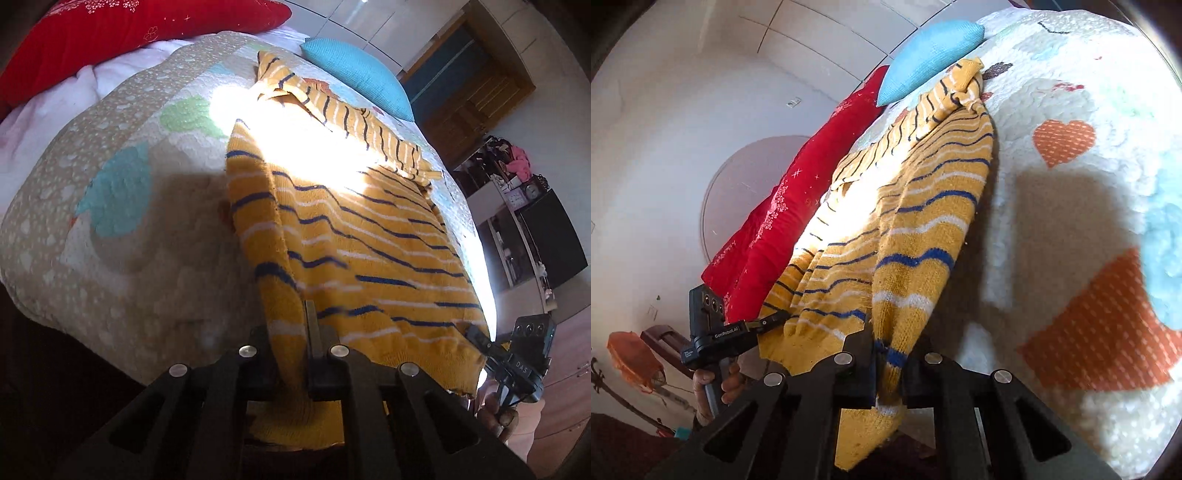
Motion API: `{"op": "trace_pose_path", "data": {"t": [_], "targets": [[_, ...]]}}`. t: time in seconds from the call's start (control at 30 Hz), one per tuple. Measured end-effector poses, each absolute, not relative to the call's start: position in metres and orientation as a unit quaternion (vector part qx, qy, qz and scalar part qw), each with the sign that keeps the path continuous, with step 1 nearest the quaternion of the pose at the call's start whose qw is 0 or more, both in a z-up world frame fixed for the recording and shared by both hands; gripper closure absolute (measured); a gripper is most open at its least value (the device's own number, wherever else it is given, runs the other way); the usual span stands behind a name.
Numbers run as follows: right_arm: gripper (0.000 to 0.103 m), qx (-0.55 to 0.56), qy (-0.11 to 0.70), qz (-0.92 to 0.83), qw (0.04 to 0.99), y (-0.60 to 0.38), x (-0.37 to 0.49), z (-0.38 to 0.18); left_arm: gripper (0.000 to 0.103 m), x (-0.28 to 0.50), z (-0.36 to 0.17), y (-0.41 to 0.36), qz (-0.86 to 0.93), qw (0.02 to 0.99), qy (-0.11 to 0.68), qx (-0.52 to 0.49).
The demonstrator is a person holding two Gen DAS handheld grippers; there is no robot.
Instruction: Fold small clothes
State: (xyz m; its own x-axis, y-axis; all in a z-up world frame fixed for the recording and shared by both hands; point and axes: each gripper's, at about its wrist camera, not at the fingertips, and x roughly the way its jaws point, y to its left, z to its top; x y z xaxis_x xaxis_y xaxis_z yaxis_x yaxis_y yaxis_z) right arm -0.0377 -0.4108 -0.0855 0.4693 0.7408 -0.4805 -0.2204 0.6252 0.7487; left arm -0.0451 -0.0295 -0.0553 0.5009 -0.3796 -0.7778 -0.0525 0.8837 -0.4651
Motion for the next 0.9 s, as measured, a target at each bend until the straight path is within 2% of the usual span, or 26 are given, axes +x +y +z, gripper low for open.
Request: {"op": "trace_pose_path", "data": {"t": [0.13, 0.23, 0.3, 0.37, 0.47, 0.53, 0.63, 0.7, 0.8, 0.9], "targets": [[0.09, 0.295, 0.454, 0.252, 0.802, -0.427, -0.056, -0.104, 0.093, -0.055, -0.082, -0.016, -0.079, 0.815, 0.521, -0.243], [0.09, 0.298, 0.448, 0.208, 0.817, -0.452, -0.067, -0.101, 0.086, -0.06, -0.082, -0.002, -0.057, 0.816, 0.522, -0.24], [0.086, 0.309, 0.434, 0.185, 0.826, -0.471, -0.068, -0.095, 0.065, -0.062, -0.069, 0.001, -0.04, 0.834, 0.508, -0.21], [0.076, 0.316, 0.418, 0.167, 0.835, -0.486, -0.064, -0.088, 0.054, -0.062, -0.054, 0.0, -0.016, 0.856, 0.487, -0.173], [0.068, 0.313, 0.406, 0.165, 0.843, -0.488, -0.05, -0.079, 0.046, -0.062, -0.037, -0.003, -0.001, 0.876, 0.462, -0.136], [0.067, 0.307, 0.409, 0.18, 0.84, -0.471, -0.034, -0.076, 0.042, -0.056, -0.026, -0.009, -0.006, 0.886, 0.448, -0.117], [0.064, 0.282, 0.429, 0.197, 0.835, -0.437, -0.013, -0.077, 0.033, -0.025, -0.009, -0.018, -0.014, 0.901, 0.425, -0.092], [0.064, 0.261, 0.438, 0.206, 0.835, -0.417, -0.004, -0.078, 0.023, 0.006, 0.001, -0.019, -0.023, 0.91, 0.404, -0.086], [0.061, 0.238, 0.44, 0.209, 0.84, -0.398, 0.001, -0.079, 0.021, 0.067, 0.005, -0.017, -0.023, 0.917, 0.389, -0.081], [0.059, 0.235, 0.442, 0.205, 0.841, -0.395, -0.001, -0.081, 0.021, 0.14, -0.007, -0.013, -0.036, 0.908, 0.407, -0.088]]}}
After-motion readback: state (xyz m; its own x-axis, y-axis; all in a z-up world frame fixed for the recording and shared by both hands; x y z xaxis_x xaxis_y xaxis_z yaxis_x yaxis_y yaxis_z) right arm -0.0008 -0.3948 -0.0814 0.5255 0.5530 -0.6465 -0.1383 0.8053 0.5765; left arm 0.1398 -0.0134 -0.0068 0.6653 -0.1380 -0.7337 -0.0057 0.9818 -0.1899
